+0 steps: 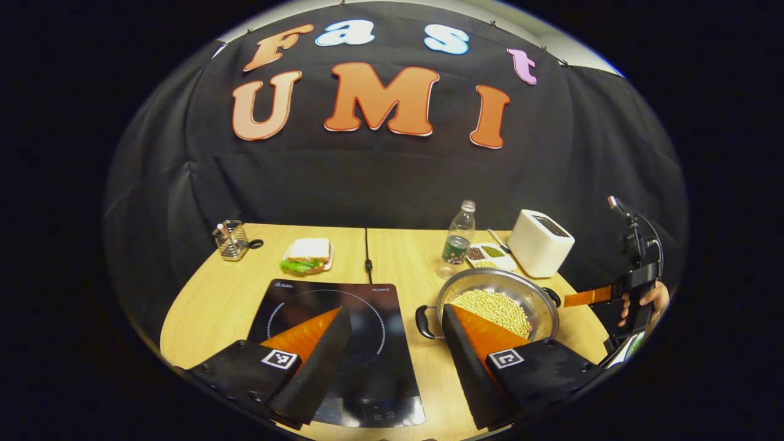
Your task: First push the handle of the pot to place it horizontally, then grasp the pot with both hands and set it on the induction cooktop.
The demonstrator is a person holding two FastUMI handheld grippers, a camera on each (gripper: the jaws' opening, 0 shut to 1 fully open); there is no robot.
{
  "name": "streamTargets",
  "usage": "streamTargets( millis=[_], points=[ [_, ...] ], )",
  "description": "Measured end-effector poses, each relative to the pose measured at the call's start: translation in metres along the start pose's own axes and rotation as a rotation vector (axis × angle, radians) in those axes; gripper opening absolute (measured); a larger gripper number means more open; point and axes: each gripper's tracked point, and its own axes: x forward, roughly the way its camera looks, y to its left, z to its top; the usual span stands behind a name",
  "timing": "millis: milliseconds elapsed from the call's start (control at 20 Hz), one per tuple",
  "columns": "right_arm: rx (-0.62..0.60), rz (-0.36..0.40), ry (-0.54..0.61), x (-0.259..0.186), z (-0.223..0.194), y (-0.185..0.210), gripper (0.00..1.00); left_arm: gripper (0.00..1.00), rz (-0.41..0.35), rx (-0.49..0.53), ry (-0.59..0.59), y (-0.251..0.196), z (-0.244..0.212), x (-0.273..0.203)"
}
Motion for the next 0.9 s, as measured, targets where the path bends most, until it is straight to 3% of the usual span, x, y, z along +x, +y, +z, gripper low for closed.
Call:
streamTargets(
  millis=[50, 250, 650, 900],
  points=[
    [-0.01, 0.002, -0.007, 0.002, 0.003, 0.002, 0.55, 0.97, -0.019, 0.017, 0.018, -0.01, -0.007, 0.007],
    [-0.043, -0.003, 0.002, 0.003, -0.001, 0.0, 0.74, 0.98, -0.057, 0.071, 0.128, -0.028, -0.037, 0.045],
    [-0.081, -0.025, -0.015, 0.011, 0.001, -0.005, 0.83, 0.97, -0.115, -0.019, 0.315, -0.054, -0.083, 0.104],
    [-0.107, -0.061, -0.013, 0.025, -0.002, -0.01, 0.86, 0.97, -0.112, -0.031, 0.358, -0.057, -0.099, 0.129]
  ],
)
